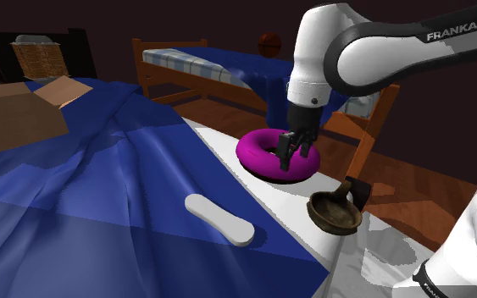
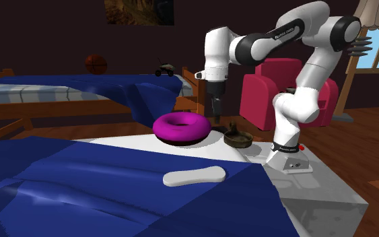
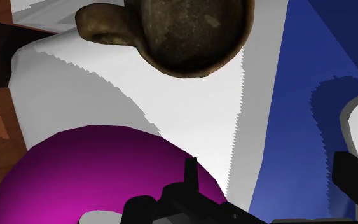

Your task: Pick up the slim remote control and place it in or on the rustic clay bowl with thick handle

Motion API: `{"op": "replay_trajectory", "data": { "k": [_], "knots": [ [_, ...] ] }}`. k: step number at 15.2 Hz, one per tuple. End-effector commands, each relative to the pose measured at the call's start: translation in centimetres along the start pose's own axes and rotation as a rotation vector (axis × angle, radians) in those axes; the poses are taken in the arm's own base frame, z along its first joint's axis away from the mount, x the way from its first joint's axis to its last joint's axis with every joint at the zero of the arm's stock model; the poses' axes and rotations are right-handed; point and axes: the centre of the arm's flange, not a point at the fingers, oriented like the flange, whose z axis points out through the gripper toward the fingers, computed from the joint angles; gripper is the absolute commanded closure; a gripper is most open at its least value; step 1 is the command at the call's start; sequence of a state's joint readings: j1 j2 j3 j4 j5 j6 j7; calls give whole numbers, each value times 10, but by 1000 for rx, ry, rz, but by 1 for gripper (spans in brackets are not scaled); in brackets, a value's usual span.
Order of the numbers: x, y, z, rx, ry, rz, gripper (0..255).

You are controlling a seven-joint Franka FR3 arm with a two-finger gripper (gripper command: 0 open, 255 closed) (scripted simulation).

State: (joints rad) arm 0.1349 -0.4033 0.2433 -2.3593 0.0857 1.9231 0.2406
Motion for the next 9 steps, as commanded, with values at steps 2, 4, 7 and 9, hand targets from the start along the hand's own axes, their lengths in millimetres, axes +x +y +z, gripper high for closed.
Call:
{"op": "replay_trajectory", "data": {
  "k": [2,4,7,9],
  "knots": [
    [17,-34,16,2,6,-26,0],
    [28,-55,27,2,9,-43,0],
    [43,-87,44,2,14,-68,0],
    [53,-109,55,2,18,-85,0]
  ]
}}
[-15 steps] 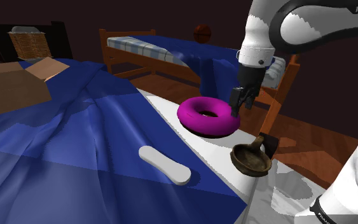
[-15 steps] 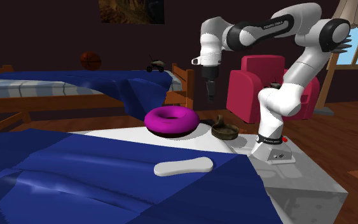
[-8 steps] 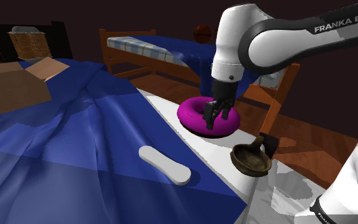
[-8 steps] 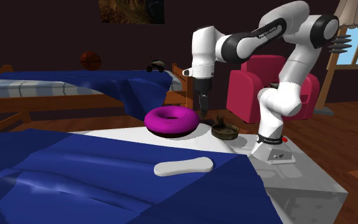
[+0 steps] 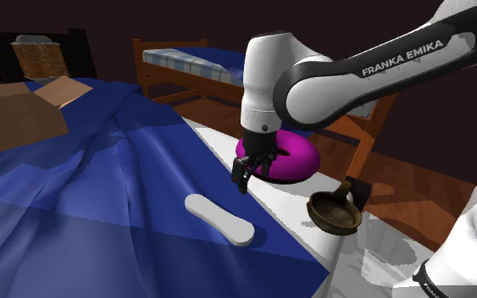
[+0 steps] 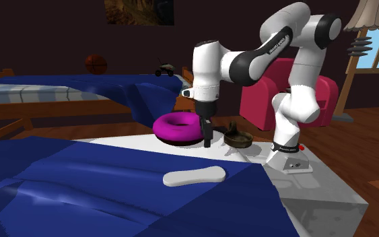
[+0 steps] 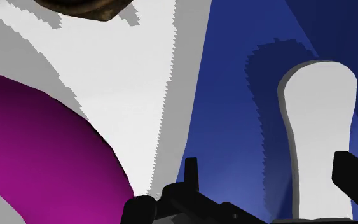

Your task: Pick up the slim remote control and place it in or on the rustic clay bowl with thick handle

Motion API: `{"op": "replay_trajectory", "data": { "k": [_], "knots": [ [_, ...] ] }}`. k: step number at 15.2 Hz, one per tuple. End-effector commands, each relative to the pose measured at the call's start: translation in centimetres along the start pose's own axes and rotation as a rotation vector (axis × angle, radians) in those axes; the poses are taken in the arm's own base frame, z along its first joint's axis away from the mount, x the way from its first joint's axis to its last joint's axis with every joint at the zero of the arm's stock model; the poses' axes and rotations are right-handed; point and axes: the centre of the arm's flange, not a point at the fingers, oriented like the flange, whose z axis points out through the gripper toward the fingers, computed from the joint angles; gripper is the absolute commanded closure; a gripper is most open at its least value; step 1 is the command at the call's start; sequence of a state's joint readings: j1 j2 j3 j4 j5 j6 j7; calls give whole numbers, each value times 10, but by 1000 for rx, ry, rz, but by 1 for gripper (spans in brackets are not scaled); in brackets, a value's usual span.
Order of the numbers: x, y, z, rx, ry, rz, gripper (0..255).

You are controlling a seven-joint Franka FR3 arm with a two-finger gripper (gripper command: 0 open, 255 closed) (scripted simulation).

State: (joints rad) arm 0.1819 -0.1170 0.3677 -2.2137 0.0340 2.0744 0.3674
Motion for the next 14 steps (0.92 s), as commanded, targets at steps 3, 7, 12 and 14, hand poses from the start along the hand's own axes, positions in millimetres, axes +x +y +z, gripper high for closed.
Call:
{"op": "replay_trajectory", "data": {
  "k": [3,7,12,14],
  "knots": [
    [22,-42,26,2,7,-34,0],
    [43,-85,48,2,14,-68,0],
    [44,-86,70,2,14,-69,0],
    [44,-86,80,2,14,-69,0]
  ]
}}
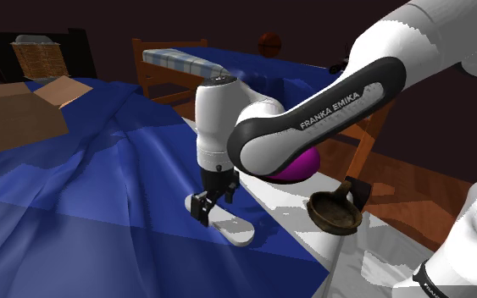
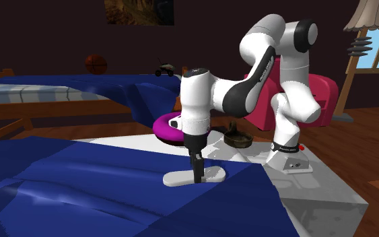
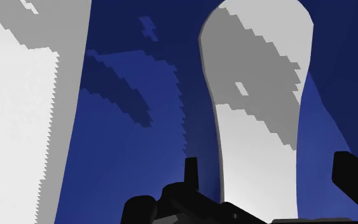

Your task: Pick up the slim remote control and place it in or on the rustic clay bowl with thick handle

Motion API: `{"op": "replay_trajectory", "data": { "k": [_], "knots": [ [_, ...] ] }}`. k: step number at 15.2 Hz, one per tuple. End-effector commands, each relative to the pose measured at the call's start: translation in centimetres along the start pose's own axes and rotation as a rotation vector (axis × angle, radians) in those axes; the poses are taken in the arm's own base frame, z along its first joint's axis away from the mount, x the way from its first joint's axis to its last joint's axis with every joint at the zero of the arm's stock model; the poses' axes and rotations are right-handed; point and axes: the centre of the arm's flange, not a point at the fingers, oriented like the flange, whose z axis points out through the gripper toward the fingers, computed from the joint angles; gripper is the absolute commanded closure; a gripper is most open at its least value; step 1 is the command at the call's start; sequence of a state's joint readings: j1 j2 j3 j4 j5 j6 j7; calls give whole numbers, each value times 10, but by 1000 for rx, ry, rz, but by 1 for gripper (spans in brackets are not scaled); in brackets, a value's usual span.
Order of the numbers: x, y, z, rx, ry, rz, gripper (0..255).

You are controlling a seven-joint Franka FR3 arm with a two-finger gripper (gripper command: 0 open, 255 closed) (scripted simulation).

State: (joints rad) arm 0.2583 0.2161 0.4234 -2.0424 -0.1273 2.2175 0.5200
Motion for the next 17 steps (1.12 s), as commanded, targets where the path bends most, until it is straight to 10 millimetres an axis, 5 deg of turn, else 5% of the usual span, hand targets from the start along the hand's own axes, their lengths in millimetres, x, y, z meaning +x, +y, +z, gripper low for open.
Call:
{"op": "replay_trajectory", "data": {
  "k": [1,9,10,17],
  "knots": [
    [-1,1,14,0,0,0,0],
    [-1,1,14,0,0,0,0],
    [-1,1,14,0,0,0,255],
    [-1,1,14,0,0,0,255]
  ]
}}
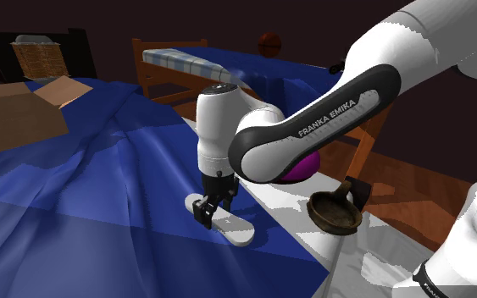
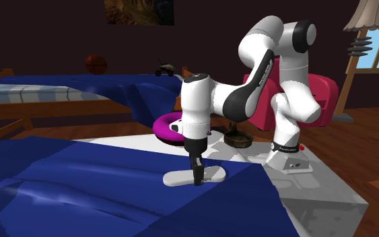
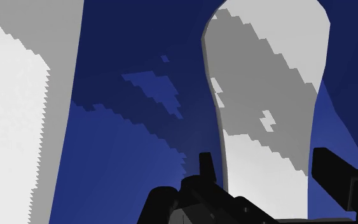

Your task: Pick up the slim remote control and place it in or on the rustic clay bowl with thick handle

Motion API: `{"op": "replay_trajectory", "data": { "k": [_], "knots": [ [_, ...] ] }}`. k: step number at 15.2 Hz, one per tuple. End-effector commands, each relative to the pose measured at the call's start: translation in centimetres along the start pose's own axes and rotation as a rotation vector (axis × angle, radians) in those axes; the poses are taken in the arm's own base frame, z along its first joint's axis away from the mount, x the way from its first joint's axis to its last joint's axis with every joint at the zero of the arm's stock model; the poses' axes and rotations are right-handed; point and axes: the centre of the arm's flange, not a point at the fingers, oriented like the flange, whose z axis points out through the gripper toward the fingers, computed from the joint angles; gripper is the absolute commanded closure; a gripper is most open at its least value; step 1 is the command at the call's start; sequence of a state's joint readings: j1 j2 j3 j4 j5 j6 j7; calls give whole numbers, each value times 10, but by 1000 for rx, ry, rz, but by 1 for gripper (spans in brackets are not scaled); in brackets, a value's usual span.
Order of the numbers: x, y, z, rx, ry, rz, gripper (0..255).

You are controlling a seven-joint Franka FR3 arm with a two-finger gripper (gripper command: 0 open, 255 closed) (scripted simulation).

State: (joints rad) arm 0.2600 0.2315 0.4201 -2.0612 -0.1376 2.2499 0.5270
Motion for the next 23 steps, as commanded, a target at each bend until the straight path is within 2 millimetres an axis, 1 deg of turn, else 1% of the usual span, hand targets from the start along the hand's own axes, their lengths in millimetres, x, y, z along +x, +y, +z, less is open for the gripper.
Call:
{"op": "replay_trajectory", "data": {
  "k": [1,2,23],
  "knots": [
    [0,0,0,0,0,0,255],
    [0,0,0,0,0,0,255],
    [-1,2,-111,0,0,0,255]
  ]
}}
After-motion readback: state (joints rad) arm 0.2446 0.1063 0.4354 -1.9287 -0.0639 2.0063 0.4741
